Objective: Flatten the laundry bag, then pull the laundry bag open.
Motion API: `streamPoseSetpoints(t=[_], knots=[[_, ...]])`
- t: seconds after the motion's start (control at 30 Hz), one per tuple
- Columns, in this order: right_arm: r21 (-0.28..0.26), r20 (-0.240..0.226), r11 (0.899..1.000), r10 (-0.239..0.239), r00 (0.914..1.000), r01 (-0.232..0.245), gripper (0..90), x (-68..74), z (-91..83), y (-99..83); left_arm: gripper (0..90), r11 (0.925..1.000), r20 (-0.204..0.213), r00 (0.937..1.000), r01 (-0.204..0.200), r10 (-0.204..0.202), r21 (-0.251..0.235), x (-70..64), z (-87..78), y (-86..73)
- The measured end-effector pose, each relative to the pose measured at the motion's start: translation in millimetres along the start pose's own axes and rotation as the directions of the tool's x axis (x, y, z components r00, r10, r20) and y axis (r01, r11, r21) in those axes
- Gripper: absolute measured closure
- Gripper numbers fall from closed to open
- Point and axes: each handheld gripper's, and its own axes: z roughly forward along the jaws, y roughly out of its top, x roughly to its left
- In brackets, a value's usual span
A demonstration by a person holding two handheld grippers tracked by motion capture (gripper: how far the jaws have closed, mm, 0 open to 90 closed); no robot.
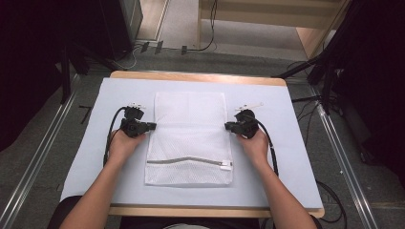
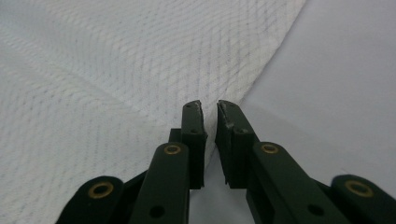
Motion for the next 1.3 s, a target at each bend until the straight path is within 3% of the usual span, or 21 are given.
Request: streamPoseSetpoints(t=[0.13, 0.2, 0.3, 0.33, 0.37, 0.43, 0.7, 0.97, 1.3], knots=[[-0.001, 0.011, 1.0, -0.012, 0.9999, 0.012, 81.0, 0.2, 1.4, -0.1, 89.8, 0.9999, 0.013, 0.9999, 0.01, -0.01, -0.001, 1.4, 0.5, -0.2], [-0.003, 0.035, 0.999, -0.045, 0.9984, 0.045, 79.2, 0.5, 2.3, 0.8, 89.0, 0.9999, 0.012, 0.9998, 0.016, -0.016, -0.003, 2.8, 0.9, -0.3], [-0.014, 0.039, 0.998, -0.053, 0.9978, 0.054, 78.4, -0.9, 3.7, 1.4, 82.1, 0.9998, 0.01, 0.9998, 0.017, -0.017, -0.004, 3.6, 0.3, -0.4], [-0.014, 0.035, 0.999, -0.045, 0.9984, 0.046, 76.9, -1.2, 3.8, 1.6, 82.1, 0.9995, 0.028, 0.9992, 0.028, -0.028, -0.012, 4.6, -0.2, -0.5], [-0.013, 0.03, 0.999, -0.031, 0.9991, 0.031, 74.3, -0.8, 1.3, 1.8, 70.2, 0.9994, 0.056, 0.9979, 0.033, -0.032, -0.011, 5.5, -1.3, -0.7], [-0.023, 0.017, 0.999, -0.025, 0.9996, 0.025, 72.7, -0.3, -3.2, 2.4, 65.2, 0.9997, 0.063, 0.9978, 0.023, -0.022, -0.009, 4.1, -1.9, -0.7], [-0.031, -0.036, 0.999, -0.019, 0.9992, 0.018, 68.1, 3.4, -17.9, 0.0, 52.6, 0.9999, 0.045, 0.999, -0.009, 0.008, 0.011, -2.4, -7.7, -0.5], [-0.054, -0.113, 0.996, -0.071, 0.991, 0.065, 65.9, 19.7, -33.2, -8.6, 47.3, 0.9994, 0.064, 0.9973, -0.035, 0.035, -0.005, -11.4, -23.4, -2.8], [-0.053, -0.161, 0.992, -0.126, 0.979, 0.118, 65.9, 34.8, -46.7, -25.7, 44.5, 0.9976, 0.095, 0.9931, -0.067, 0.068, -0.016, -29.8, -32.2, -4.5]])
